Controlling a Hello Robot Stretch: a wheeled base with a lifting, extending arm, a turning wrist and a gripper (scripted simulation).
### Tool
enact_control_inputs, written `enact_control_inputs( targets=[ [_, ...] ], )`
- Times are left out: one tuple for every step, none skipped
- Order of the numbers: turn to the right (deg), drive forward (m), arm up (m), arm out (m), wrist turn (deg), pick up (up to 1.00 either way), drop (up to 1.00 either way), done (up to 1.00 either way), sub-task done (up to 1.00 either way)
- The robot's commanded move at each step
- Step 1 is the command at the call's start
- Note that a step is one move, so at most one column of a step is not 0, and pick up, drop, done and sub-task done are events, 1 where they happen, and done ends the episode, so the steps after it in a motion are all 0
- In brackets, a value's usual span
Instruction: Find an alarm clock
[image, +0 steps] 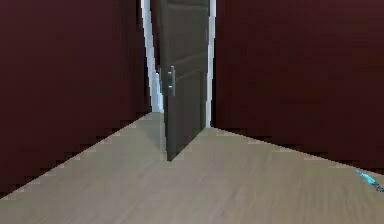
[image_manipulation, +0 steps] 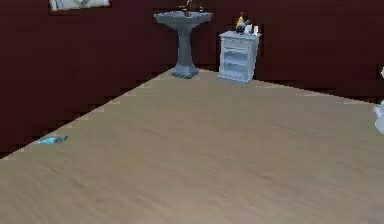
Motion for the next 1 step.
enact_control_inputs(
  targets=[
    [-21.0, 0.0, 0.0, 0.0, 0.0, 0.0, 0.0, 0.0, 0.0]
  ],
)
